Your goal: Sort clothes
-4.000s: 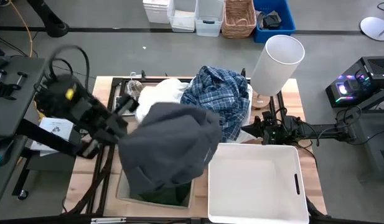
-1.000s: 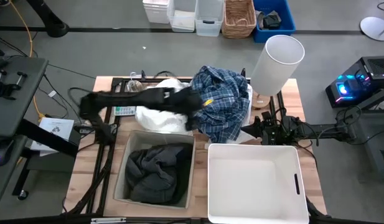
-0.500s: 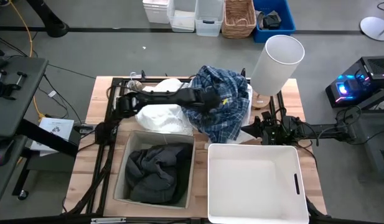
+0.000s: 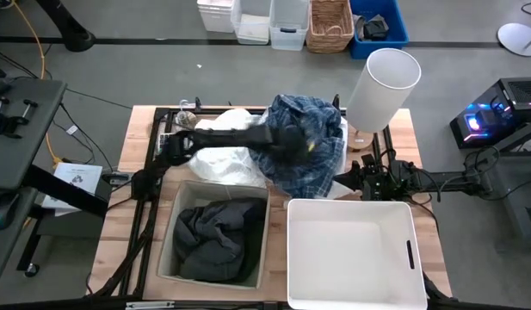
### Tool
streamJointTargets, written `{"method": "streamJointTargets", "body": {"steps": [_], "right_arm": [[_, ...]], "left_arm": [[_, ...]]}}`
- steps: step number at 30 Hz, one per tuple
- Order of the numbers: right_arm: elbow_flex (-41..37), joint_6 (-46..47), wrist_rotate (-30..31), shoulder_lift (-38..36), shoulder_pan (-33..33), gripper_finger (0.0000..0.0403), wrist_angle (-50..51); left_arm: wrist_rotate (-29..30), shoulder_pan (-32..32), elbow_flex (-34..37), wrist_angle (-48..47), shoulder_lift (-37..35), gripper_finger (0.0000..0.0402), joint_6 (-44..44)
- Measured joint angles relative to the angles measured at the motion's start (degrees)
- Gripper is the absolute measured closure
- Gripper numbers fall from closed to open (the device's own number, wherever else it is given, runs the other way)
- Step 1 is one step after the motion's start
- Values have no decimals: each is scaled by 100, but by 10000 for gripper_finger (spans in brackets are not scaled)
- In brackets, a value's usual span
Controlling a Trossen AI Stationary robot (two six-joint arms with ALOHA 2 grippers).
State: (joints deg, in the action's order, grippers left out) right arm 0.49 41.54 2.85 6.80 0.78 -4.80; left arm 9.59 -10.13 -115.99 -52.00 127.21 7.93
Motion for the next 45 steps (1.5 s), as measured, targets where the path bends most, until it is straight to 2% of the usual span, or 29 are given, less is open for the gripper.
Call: {"method": "streamJointTargets", "body": {"steps": [4,9,15,18,22,25,27,30,34,38,43,45], "right_arm": [[0,-1,4,-3,0,402,58],[0,0,9,-2,2,402,116],[0,0,9,-2,1,402,182],[0,-7,9,-2,2,402,263],[0,-4,9,-2,2,402,315],[0,-2,9,-2,2,402,335],[0,-4,9,-2,2,402,337],[0,-4,11,-2,2,402,337],[0,-3,11,-2,2,402,337],[0,-4,13,-2,2,402,337],[0,-2,13,-2,2,402,335],[0,-2,13,-2,2,402,336]], "left_arm": [[129,57,-325,517,-1337,398,439],[171,106,-338,1291,-2821,399,1009],[-1015,637,-356,1809,-4426,400,1226],[-1550,1147,-349,2079,-5017,401,927],[-1950,1895,-354,2179,-5618,401,153],[-1995,2392,-375,1508,-5791,401,-397],[-1729,2672,-292,746,-5778,401,-939],[-1198,3070,206,-119,-5661,401,-1657],[-947,3488,1373,-329,-5591,401,-2425],[-1021,3878,2937,38,-5734,402,-3461],[-1073,4386,4811,1511,-5987,401,-4770],[-1031,4525,5470,1783,-5991,401,-5415]]}}
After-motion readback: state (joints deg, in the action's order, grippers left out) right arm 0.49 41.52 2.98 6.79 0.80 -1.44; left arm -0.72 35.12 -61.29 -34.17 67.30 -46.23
